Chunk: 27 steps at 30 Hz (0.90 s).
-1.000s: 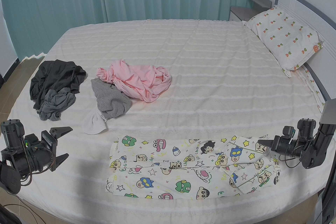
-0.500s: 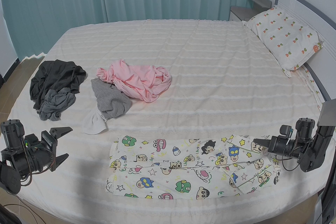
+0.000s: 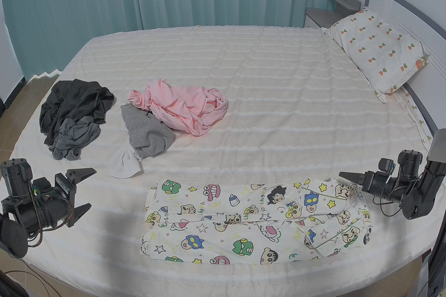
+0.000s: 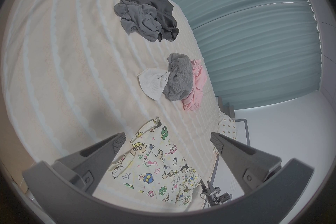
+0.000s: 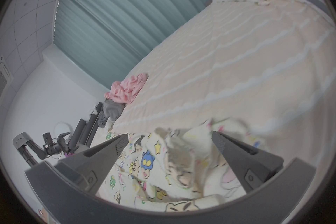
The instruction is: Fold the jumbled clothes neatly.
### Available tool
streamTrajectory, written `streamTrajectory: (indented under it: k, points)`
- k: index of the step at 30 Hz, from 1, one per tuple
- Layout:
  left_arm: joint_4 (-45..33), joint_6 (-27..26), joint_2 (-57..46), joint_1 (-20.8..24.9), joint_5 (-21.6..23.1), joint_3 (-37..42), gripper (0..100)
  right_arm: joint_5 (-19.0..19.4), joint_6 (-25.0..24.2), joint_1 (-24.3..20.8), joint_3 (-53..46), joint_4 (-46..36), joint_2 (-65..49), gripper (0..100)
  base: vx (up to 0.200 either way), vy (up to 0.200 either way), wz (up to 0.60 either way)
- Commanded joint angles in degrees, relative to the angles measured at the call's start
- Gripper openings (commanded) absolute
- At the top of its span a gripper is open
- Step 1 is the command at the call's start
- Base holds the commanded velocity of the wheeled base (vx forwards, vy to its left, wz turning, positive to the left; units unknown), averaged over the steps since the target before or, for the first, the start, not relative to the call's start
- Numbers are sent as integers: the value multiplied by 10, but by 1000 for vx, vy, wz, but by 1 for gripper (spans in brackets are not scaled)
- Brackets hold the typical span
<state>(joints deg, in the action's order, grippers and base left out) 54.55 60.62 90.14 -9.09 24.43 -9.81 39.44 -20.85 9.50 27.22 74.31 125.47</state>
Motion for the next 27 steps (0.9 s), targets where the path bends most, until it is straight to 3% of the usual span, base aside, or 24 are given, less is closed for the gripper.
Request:
streamTrajectory:
  k: [1, 9, 13, 16, 27]
  points:
    - [0, 0, 3, 0, 0, 0, 100, -1, -3, 2, 26, -11, -61, 100, 0, 0, 0]
    - [0, 0, 3, 0, 0, 1, 100, 0, -9, -110, 129, -188, -60, 100, 0, 0, 0]
    - [0, 0, 3, 0, 0, 1, 100, -1, -9, -134, 159, -229, -23, 100, 0, 0, 0]
    - [0, 0, 3, 0, 0, 2, 100, -1, -9, -134, 178, -243, 0, 100, 0, 0, 0]
    - [2, 0, 8, 0, 0, 3, 100, 3, -8, -65, 206, -284, 51, 100, 0, 0, 0]
